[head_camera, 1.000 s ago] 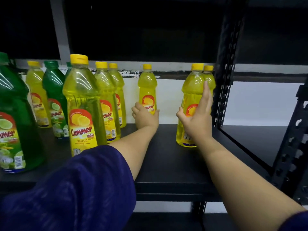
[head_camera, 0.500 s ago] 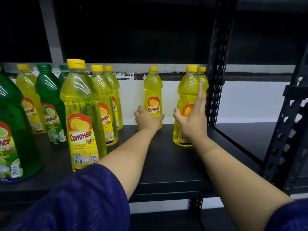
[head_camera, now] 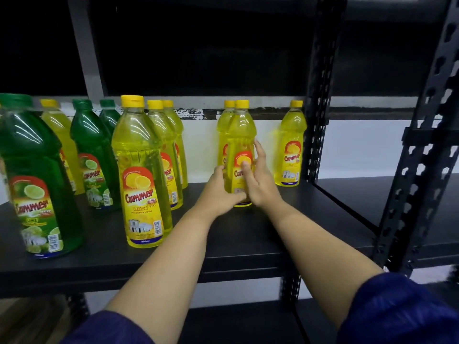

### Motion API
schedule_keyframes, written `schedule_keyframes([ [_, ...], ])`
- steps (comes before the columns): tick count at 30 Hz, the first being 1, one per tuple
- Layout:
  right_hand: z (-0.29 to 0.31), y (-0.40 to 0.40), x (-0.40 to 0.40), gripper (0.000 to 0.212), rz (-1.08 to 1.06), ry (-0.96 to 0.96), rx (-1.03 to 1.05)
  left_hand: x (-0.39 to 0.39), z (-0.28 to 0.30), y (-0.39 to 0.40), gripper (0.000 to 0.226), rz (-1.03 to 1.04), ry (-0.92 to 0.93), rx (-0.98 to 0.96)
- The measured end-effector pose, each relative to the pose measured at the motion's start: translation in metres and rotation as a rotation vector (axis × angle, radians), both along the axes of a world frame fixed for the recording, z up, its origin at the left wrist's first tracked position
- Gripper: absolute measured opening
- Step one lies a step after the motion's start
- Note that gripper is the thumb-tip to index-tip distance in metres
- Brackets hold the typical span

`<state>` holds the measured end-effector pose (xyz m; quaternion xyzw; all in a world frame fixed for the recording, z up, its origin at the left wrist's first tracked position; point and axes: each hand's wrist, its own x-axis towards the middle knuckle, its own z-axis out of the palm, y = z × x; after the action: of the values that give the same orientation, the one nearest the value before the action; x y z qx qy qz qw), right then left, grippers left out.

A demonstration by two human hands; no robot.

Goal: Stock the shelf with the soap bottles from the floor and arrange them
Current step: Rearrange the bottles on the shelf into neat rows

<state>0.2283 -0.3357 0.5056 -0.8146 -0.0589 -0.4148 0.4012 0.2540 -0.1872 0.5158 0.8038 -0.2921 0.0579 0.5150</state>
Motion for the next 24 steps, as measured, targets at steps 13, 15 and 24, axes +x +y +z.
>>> schedule_keyframes([
  [13,0.007,-0.065,0.003,0.079,-0.644,0.075,0.041,0.016,0.005,0.0,0.074,-0.092,0.171,-0.014],
  [15,0.01,-0.071,0.009,0.09,-0.73,0.051,-0.002,0.021,0.006,0.003,0.073,-0.108,0.2,-0.009],
  [24,0.009,-0.115,0.035,0.111,-0.809,0.039,-0.186,0.037,0.01,0.009,0.076,-0.16,0.273,0.069],
])
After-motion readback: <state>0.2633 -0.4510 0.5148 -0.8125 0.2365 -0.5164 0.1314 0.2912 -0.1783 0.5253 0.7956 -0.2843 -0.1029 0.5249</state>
